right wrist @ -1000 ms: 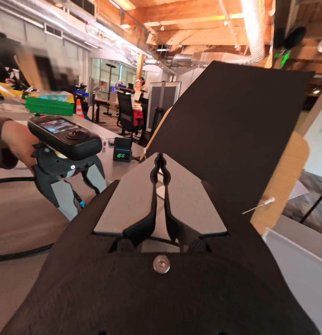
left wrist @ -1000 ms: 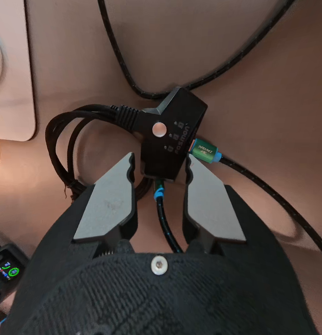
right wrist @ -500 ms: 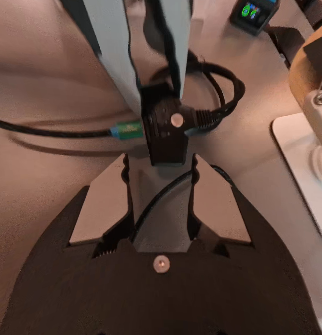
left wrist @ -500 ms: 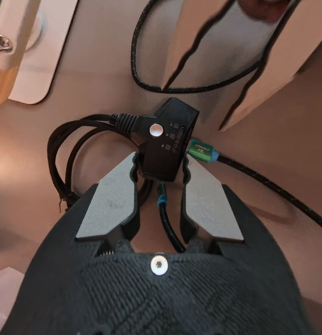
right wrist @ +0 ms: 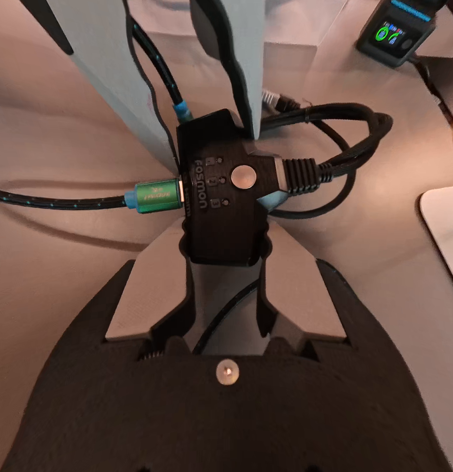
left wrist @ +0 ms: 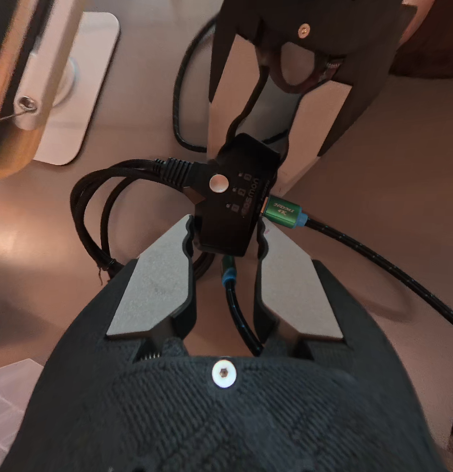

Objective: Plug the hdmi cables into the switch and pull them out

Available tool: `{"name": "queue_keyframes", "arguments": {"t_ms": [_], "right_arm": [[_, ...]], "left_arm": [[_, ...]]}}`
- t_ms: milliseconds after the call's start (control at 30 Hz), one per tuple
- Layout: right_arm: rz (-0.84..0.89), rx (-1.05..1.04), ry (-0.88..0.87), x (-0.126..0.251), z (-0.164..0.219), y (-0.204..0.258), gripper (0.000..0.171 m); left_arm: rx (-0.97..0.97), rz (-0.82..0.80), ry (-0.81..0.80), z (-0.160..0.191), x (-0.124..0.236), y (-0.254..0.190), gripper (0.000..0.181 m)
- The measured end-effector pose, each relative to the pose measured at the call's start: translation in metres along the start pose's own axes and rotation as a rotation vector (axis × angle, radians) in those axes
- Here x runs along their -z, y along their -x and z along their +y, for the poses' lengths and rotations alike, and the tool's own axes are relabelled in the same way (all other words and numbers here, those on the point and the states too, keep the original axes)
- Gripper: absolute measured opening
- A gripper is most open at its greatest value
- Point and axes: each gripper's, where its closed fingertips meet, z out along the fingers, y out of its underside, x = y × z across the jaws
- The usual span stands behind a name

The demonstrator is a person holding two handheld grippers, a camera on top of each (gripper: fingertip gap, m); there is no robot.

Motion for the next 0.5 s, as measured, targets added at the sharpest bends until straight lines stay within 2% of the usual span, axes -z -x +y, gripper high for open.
{"name": "queue_keyframes", "arguments": {"t_ms": [33,133,200,267,333,500], "right_arm": [[-0.011,-0.016,-0.022,0.003,-0.004,-0.001,0.052],[-0.067,-0.087,-0.068,0.009,-0.008,-0.002,0.053],[-0.099,-0.120,-0.088,0.011,-0.007,-0.003,0.052],[-0.131,-0.137,-0.113,0.013,-0.010,-0.001,0.052],[-0.185,-0.137,-0.150,0.015,-0.016,0.006,0.052],[-0.298,-0.170,-0.214,0.024,-0.025,0.020,0.052]], "left_arm": [[0.012,-0.016,-0.029,-0.003,0.003,0.001,0.047],[-0.027,-0.127,-0.054,-0.002,0.017,0.012,0.053],[-0.096,-0.198,-0.030,0.008,0.023,0.016,0.063],[-0.173,-0.264,0.008,0.018,0.023,0.017,0.064],[-0.279,-0.350,0.020,0.019,0.021,0.018,0.061],[-0.643,-0.580,-0.075,-0.006,0.021,0.007,0.034]]}}
